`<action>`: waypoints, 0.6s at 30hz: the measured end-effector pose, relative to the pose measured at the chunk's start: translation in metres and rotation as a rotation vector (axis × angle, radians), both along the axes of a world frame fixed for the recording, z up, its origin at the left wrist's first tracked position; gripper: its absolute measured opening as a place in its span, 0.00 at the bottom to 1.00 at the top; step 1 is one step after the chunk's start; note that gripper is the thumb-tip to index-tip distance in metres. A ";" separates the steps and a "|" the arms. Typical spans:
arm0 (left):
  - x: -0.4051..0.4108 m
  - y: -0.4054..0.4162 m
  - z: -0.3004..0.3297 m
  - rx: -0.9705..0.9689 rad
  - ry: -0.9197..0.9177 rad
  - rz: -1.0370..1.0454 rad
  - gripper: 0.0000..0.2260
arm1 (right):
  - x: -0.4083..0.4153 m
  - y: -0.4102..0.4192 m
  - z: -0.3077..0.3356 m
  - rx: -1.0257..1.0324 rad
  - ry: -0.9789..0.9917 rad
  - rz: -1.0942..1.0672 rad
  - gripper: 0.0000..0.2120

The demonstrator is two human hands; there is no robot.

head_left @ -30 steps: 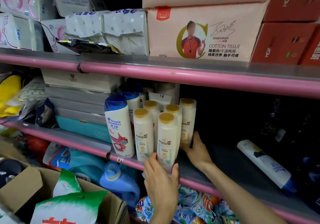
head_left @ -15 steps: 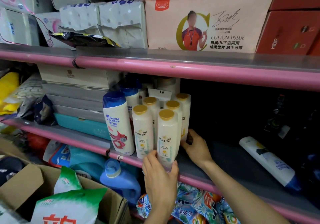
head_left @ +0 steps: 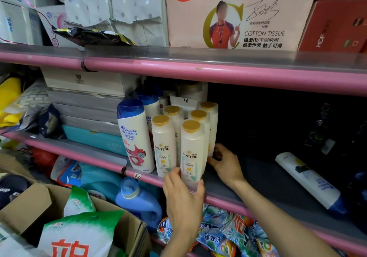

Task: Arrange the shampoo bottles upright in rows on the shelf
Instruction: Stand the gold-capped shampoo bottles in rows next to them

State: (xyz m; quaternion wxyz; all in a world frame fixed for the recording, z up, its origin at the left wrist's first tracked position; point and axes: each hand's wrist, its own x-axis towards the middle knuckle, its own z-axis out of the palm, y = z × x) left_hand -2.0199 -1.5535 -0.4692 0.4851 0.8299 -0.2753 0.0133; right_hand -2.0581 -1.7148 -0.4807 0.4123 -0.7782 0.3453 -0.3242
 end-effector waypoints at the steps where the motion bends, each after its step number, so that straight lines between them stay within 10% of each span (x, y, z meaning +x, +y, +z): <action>1: 0.000 0.000 0.000 0.002 -0.005 -0.002 0.25 | 0.000 0.001 0.001 0.002 0.008 -0.002 0.14; 11: -0.002 0.038 0.004 -0.156 0.082 -0.120 0.22 | -0.037 0.059 0.035 0.044 0.033 -0.172 0.15; 18: 0.019 0.107 -0.058 0.000 0.268 -0.075 0.10 | -0.078 0.155 0.002 -0.015 -0.077 0.156 0.15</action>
